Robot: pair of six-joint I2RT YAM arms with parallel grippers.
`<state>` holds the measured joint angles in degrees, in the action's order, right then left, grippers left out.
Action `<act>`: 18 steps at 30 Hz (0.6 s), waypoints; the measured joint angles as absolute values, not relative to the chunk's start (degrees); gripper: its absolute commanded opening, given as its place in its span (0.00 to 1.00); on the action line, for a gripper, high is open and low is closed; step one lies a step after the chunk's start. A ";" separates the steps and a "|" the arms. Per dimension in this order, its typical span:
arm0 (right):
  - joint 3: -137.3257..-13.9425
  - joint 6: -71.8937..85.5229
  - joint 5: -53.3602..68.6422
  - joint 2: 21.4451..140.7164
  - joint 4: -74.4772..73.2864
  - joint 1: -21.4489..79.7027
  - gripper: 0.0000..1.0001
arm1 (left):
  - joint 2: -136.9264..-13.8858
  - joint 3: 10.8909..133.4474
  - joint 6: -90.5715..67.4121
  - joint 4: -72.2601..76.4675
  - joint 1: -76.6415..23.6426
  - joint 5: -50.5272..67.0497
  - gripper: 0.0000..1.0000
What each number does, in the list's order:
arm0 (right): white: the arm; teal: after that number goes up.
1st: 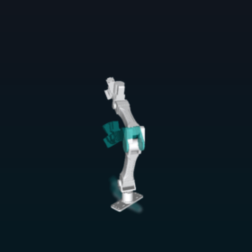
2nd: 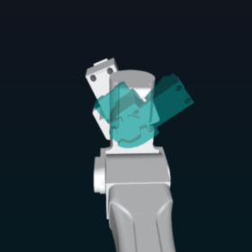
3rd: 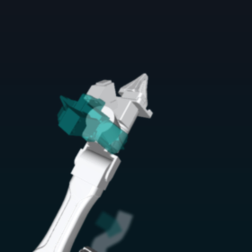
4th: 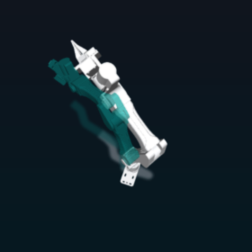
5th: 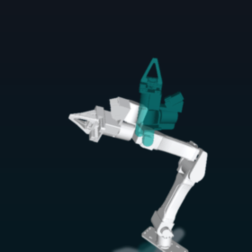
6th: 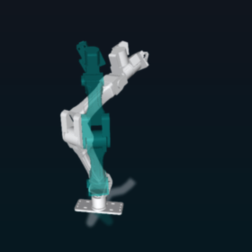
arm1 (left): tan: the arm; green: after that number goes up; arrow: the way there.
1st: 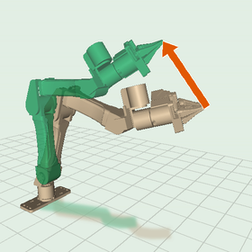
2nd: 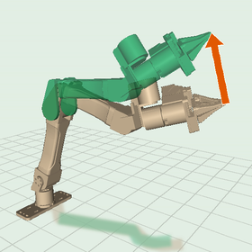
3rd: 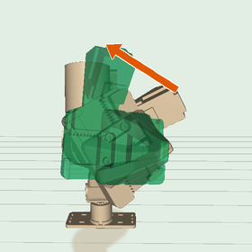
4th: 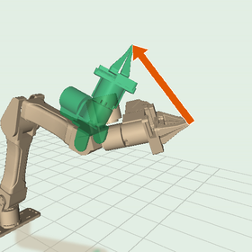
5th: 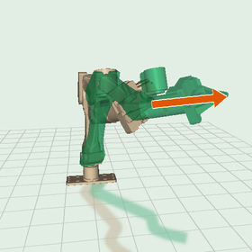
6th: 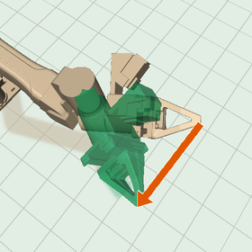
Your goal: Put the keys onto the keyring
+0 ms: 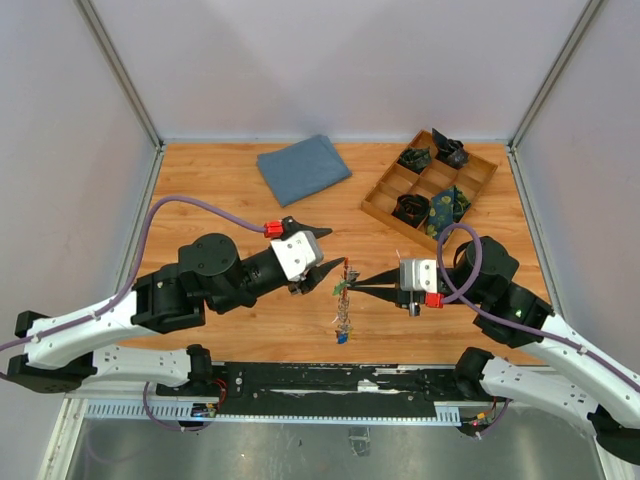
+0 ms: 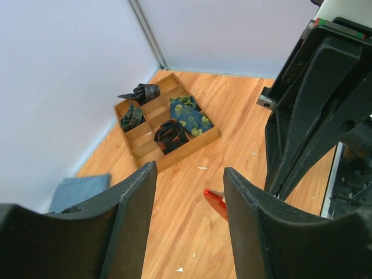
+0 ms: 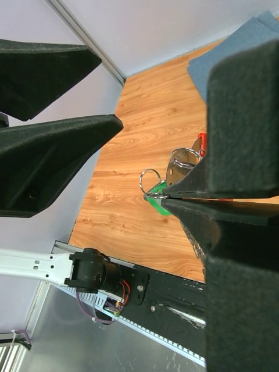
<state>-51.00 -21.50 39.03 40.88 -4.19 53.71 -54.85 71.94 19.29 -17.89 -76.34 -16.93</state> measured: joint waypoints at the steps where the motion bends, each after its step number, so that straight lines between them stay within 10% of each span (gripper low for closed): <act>1: -51.00 -21.50 39.00 40.88 -4.16 53.76 0.01 | -54.94 71.94 18.85 -17.63 -76.34 -16.88 0.55; 18: -50.98 -21.96 37.85 39.64 -4.14 53.80 0.01 | -59.35 72.01 17.43 -22.13 -76.34 -16.27 0.51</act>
